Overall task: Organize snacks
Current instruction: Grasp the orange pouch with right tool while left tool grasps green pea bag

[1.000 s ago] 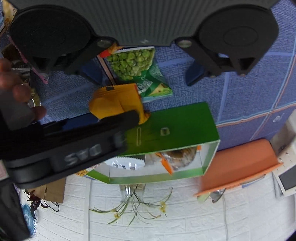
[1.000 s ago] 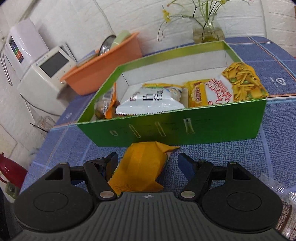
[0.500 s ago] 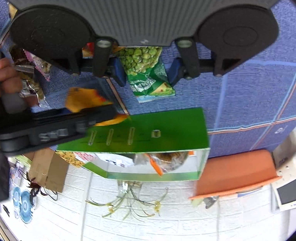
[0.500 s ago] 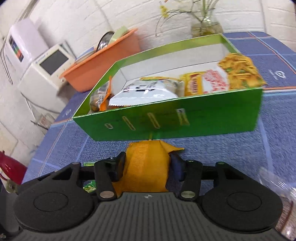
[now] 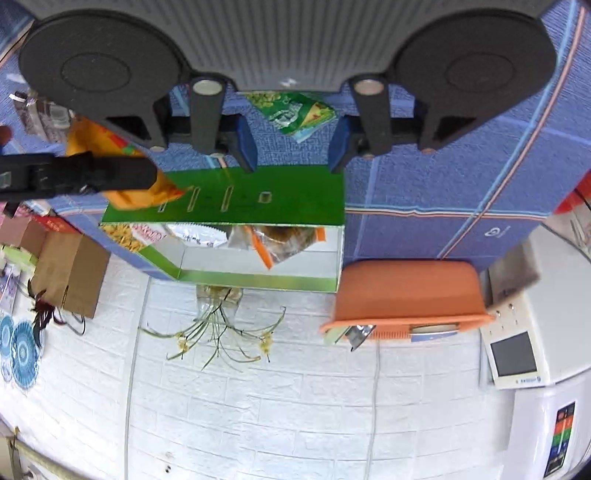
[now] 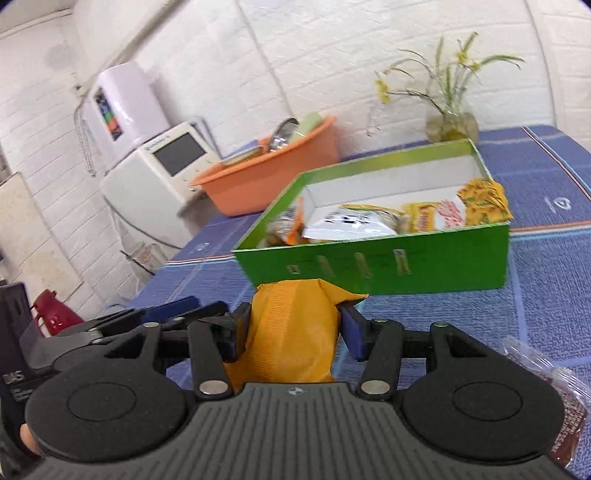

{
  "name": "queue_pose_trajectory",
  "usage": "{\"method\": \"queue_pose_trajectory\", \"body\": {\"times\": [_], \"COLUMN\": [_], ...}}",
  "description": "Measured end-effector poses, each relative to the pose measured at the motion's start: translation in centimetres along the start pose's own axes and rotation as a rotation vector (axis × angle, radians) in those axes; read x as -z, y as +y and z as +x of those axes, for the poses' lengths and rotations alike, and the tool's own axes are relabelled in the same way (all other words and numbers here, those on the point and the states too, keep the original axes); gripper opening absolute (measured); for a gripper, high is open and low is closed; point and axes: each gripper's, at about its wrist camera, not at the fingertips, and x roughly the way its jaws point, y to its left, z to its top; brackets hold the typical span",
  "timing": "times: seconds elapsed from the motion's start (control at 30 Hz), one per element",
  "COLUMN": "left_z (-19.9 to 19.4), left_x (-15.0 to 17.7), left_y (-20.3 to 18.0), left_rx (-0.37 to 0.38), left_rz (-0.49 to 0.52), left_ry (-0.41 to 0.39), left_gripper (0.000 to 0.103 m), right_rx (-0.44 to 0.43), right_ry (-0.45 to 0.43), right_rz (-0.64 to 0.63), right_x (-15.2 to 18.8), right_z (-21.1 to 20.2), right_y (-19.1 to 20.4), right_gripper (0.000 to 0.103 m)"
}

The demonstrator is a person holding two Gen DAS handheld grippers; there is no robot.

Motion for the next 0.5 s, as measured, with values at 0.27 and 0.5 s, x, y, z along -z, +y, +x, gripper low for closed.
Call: {"method": "queue_pose_trajectory", "body": {"times": [0.27, 0.5], "left_z": [2.8, 4.5], "left_x": [0.8, 2.3], "left_y": [0.3, -0.5], "left_rx": [-0.03, 0.001], "left_rz": [-0.014, 0.028], "left_ry": [0.157, 0.174], "left_gripper": [0.061, 0.052], "right_rx": [0.028, 0.017], "right_ry": [-0.035, -0.025], "right_rz": [0.007, 0.022], "right_x": [0.1, 0.9], "right_z": [-1.4, -1.6], "right_y": [-0.3, -1.3], "right_gripper": [0.087, 0.087]}}
